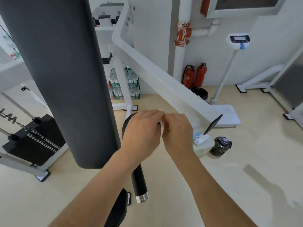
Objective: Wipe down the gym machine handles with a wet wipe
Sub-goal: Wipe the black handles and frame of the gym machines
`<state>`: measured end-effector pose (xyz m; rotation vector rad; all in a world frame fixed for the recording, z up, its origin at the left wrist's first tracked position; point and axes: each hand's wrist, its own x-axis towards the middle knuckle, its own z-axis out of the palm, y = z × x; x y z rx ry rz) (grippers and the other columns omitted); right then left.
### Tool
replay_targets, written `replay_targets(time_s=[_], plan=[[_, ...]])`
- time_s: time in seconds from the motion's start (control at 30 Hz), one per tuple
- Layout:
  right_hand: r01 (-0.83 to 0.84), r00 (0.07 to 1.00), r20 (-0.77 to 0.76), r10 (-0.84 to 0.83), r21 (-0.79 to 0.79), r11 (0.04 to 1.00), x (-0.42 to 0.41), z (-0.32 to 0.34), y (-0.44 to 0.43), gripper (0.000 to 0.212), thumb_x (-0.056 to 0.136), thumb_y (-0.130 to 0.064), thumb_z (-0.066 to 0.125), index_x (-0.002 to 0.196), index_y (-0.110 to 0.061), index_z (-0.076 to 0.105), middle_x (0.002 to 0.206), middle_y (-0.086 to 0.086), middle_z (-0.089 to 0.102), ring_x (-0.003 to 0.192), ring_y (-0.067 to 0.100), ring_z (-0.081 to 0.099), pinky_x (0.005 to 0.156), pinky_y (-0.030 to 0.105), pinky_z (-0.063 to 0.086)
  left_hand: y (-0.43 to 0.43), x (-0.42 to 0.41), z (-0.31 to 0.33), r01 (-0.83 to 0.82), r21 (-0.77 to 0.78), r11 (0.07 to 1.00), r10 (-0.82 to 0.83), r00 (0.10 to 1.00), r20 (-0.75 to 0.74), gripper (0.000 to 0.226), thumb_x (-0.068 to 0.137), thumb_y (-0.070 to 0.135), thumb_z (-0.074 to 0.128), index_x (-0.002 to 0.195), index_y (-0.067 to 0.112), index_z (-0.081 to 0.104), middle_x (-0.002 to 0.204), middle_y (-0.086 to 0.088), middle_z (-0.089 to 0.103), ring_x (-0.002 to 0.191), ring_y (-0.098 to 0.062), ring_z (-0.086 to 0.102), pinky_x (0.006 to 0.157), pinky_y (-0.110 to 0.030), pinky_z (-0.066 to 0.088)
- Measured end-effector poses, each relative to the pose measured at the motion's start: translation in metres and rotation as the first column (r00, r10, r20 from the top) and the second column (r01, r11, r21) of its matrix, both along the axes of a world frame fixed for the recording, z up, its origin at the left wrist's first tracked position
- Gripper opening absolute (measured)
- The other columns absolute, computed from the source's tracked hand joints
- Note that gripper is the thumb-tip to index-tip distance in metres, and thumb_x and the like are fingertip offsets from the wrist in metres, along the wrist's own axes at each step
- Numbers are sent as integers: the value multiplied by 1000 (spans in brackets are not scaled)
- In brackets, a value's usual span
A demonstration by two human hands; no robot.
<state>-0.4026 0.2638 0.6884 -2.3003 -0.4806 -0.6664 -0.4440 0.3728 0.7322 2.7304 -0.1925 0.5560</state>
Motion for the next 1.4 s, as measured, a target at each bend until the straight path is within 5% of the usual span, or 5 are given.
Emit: replay_targets(time_s=[0.43,0.73,0.97,1.23,1.4], plan=[[170,942,-334,22,535,828,-29,-12,-53,35,85,10,45,99,-14,66,97,-5,66,86,6,65,74,20,51,-17,34,-22,236,380,894,-236,971,-47,35,77,36,73,105,15,69,104,2,71,97,-21,66,89,-31,46],[262,820,-566,86,505,823,-50,-31,-59,37,85,4,51,94,-28,65,95,-13,65,87,-5,56,75,12,43,-37,89,33,387,214,897,-105,656,-748,24,84,33,64,83,9,63,66,1,53,59,-16,49,54,-27,35],[290,757,-631,171,559,777,-51,-24,-57,38,83,4,49,93,-29,66,90,-14,66,80,-6,56,71,9,42,-26,44,-36,160,559,813,-195,981,2,22,77,13,67,99,13,66,84,1,69,82,-22,65,90,-35,41],[188,699,-655,286,555,811,-50,-16,-61,33,87,-4,55,80,-34,67,85,-6,71,84,14,65,78,26,51,-24,70,11,85,186,979,-20,944,-330,26,94,25,52,113,20,69,103,-6,71,94,-25,64,83,-36,50],[196,722,-646,248,535,821,-38,-7,-71,32,86,-4,55,82,-34,66,86,-11,69,82,8,63,74,20,47,-4,54,12,76,534,842,35,980,-195,23,93,16,47,115,24,53,70,1,57,67,-23,56,55,-29,41]])
